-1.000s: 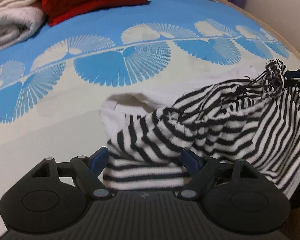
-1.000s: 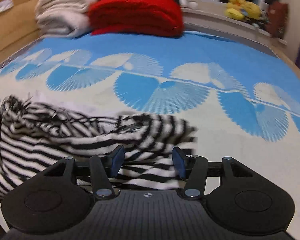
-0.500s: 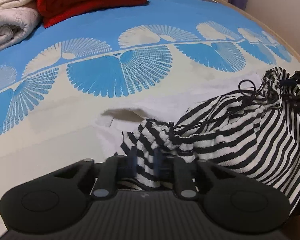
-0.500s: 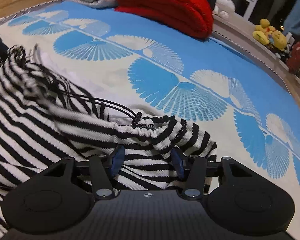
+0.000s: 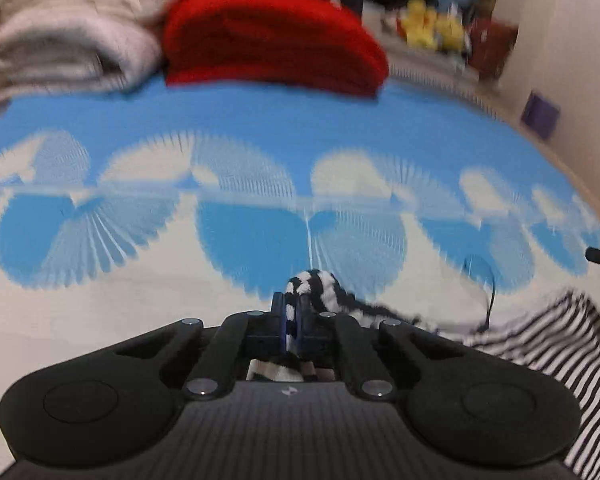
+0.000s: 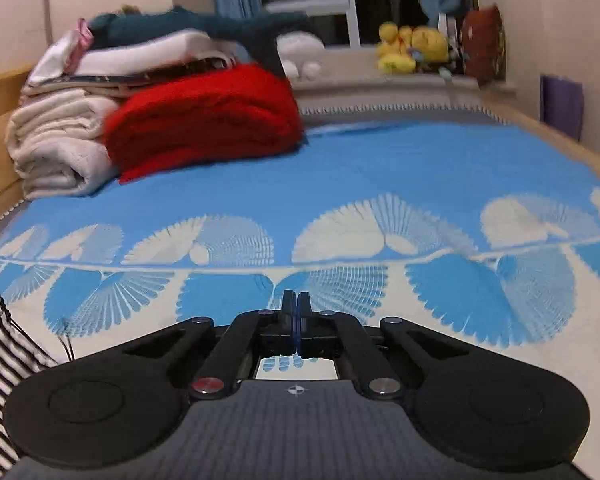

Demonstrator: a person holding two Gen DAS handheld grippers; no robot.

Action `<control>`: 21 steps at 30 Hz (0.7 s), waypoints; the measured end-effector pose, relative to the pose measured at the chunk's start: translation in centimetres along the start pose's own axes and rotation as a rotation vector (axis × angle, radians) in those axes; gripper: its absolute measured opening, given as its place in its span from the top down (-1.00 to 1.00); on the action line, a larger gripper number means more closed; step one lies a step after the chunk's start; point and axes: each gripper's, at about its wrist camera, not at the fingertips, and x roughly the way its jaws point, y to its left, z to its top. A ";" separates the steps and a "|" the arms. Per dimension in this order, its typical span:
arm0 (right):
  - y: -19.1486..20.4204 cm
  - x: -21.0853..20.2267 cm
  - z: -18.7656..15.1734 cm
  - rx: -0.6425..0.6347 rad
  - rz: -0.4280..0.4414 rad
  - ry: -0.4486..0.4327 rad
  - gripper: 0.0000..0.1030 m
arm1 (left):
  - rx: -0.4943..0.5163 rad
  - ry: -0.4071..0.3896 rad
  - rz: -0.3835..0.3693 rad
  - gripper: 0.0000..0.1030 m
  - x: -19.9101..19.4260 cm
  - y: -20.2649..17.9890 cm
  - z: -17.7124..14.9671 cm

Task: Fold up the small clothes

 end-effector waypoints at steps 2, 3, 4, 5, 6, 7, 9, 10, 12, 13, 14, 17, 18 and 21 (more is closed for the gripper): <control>0.2 0.9 -0.3 0.004 0.065 0.088 0.99 | -0.005 0.054 0.029 0.68 0.8 0.3 0.3; 0.2 1.0 -0.4 -0.007 0.073 0.100 0.96 | -0.020 0.051 0.023 0.44 0.6 0.8 0.1; 0.2 1.1 -0.4 -0.015 0.068 0.104 0.76 | -0.050 0.043 0.002 0.18 0.3 1.5 0.3; -0.2 1.1 -0.5 -0.006 0.072 0.110 0.35 | -0.085 0.043 -0.025 0.10 0.1 2.3 0.4; -0.6 1.1 -0.7 0.007 0.092 0.124 0.18 | -0.107 0.050 -0.045 0.06 0.1 2.9 0.4; -0.9 1.2 -0.8 0.008 0.116 0.143 0.04 | -0.119 0.065 -0.063 0.06 0.2 3.5 0.3; -1.0 1.1 -1.3 -0.022 0.148 0.173 0.06 | -0.111 0.105 -0.083 0.06 0.6 3.9 0.0; -1.0 1.0 -1.5 -0.036 0.162 0.182 0.06 | -0.102 0.116 -0.092 0.06 0.6 4.0 -0.5; -0.6 0.8 -1.9 -0.060 0.193 0.203 0.06 | -0.067 0.124 -0.099 0.06 1.0 3.7 -0.9; -0.3 0.8 -2.0 -0.078 0.196 0.214 0.07 | -0.060 0.123 -0.094 0.06 1.1 3.4 -1.1; 0.1 1.1 -2.3 -0.103 0.191 0.232 0.17 | -0.060 0.127 -0.091 0.06 1.5 3.3 -1.2; 0.8 1.7 -2.8 -0.166 0.169 0.264 0.92 | -0.056 0.143 -0.077 0.11 2.7 3.0 -1.3; 0.7 1.6 -2.6 -0.162 0.160 0.252 0.96 | -0.044 0.143 -0.075 0.36 2.8 2.8 -1.3; -0.7 0.5 -1.2 -0.082 0.155 0.138 0.99 | -0.024 0.101 -0.098 0.92 2.3 2.7 -0.7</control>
